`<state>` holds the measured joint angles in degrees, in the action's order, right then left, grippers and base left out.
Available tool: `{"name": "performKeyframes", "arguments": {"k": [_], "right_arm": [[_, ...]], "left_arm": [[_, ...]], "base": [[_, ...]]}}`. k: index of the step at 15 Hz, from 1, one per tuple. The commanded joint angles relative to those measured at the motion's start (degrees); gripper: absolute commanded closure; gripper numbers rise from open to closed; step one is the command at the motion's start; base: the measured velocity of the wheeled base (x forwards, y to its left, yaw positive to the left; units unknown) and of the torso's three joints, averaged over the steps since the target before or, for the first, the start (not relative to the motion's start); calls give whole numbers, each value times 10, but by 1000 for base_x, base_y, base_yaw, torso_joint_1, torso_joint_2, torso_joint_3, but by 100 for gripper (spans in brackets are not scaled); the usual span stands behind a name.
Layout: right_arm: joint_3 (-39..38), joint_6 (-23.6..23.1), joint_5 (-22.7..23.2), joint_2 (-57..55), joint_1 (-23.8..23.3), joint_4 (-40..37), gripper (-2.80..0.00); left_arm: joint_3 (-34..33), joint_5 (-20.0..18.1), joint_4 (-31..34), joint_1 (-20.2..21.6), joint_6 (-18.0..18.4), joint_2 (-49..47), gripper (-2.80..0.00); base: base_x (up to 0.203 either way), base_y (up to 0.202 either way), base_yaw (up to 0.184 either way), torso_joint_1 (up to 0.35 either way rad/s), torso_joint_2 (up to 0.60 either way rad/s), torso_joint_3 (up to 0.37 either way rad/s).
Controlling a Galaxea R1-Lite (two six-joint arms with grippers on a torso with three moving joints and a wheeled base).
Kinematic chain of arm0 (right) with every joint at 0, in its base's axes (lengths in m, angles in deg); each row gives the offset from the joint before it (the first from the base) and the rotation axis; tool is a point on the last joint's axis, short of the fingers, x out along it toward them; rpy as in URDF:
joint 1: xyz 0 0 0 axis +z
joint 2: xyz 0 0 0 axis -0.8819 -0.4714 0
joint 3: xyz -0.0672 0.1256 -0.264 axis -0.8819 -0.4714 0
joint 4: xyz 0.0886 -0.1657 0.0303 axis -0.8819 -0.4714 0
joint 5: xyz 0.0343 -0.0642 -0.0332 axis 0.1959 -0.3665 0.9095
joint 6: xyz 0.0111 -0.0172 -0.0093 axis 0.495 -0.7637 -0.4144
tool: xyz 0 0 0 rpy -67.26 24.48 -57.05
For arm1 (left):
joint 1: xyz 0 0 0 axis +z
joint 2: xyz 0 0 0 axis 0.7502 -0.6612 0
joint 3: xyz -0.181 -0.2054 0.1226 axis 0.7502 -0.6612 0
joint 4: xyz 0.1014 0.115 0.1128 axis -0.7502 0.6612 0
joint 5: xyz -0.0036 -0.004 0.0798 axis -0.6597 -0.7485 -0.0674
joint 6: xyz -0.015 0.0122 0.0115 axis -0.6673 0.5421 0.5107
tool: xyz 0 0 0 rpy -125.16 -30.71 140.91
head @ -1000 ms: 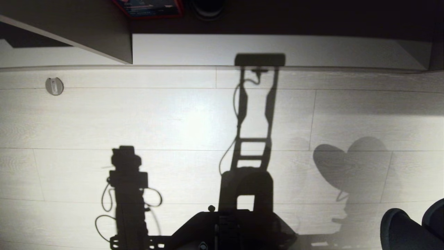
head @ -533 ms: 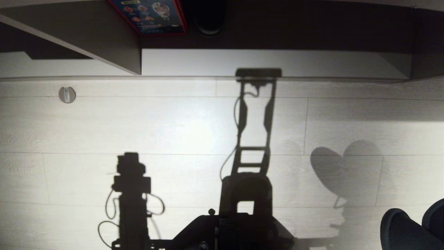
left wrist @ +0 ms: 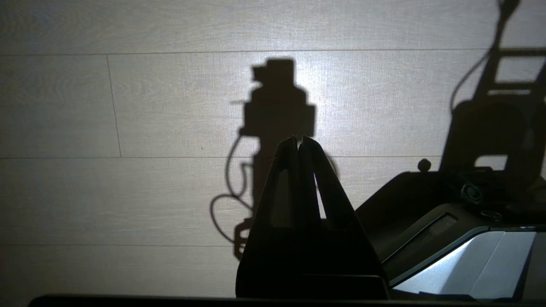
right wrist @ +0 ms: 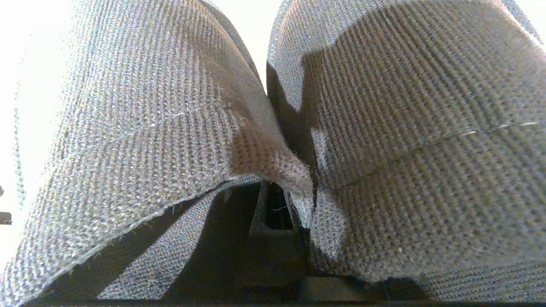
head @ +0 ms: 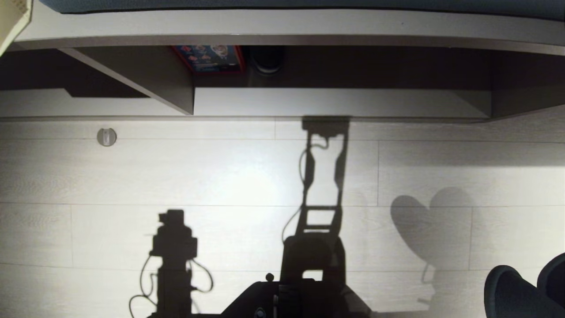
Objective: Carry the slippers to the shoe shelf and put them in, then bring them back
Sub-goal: Place the slippers on the floor
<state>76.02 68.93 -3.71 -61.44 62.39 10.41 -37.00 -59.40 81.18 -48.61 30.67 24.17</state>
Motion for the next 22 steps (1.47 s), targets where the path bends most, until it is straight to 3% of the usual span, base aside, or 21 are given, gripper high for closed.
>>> {"name": "performKeyframes", "arguments": {"k": [1, 22], "right_arm": [[0, 0, 0, -2, 0, 0, 0], [0, 0, 0, -2, 0, 0, 0]], "left_arm": [[0, 0, 0, 0, 0, 0, 0], [0, 0, 0, 0, -1, 0, 0]], "base": [[0, 0, 0, 2, -1, 207], [0, 0, 0, 2, 2, 203]]}}
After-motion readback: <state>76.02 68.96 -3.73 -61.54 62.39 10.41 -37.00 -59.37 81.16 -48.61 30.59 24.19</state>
